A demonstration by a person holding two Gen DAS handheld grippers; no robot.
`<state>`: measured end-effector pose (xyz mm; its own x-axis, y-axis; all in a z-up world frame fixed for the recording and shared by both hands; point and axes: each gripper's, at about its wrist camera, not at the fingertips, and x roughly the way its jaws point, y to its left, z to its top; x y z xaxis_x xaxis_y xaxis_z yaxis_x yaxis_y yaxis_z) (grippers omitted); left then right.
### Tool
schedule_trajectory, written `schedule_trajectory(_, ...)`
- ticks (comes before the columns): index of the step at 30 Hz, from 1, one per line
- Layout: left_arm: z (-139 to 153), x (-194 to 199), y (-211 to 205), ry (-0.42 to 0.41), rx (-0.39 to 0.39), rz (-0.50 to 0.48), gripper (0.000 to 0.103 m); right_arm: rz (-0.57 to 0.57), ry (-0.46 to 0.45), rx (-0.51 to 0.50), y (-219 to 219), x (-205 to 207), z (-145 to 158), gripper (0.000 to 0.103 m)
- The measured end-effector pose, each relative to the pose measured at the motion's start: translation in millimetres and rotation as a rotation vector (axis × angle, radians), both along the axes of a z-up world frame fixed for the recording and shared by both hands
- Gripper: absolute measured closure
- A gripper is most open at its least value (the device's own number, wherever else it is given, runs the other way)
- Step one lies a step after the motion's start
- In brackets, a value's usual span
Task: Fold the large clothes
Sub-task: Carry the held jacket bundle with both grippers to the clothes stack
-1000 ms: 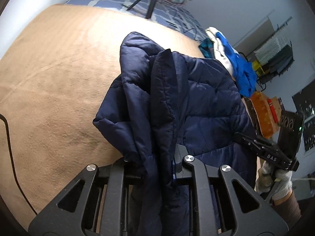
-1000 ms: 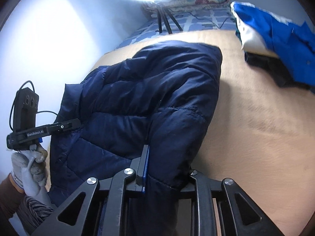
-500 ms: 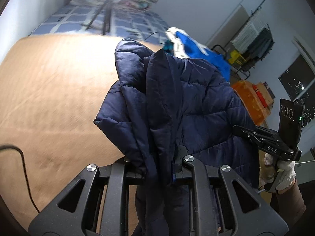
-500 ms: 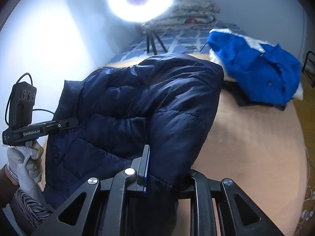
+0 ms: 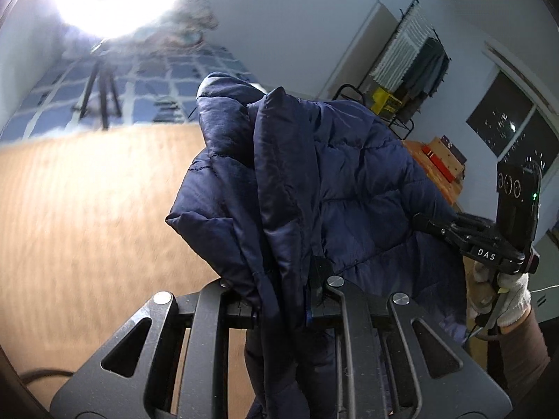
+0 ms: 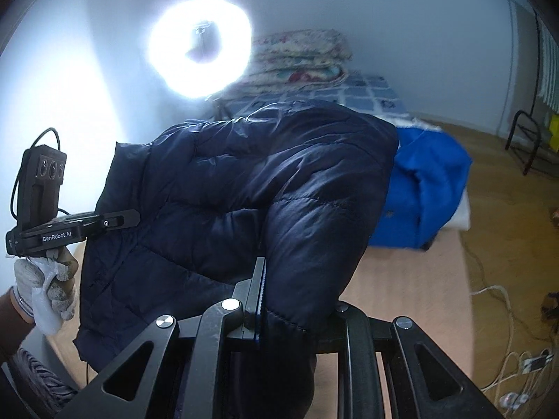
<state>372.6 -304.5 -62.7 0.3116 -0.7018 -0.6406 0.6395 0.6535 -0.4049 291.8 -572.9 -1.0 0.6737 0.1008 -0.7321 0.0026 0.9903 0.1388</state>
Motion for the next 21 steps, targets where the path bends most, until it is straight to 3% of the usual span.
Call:
schedule_trajectory(12, 36.2, 58.9, -99.3, -0.154, -0.006, -0.065, 0.088, -0.082, -0.075, -0.008, -84.7, 54.5, 32.8, 0.087)
schedule_trajectory(21, 43.3, 114.5, -170.0, -0.2, -0.018, -0.068, 0.088, -0.136, -0.096, -0.053, -145.4, 114.8, 44.7, 0.087)
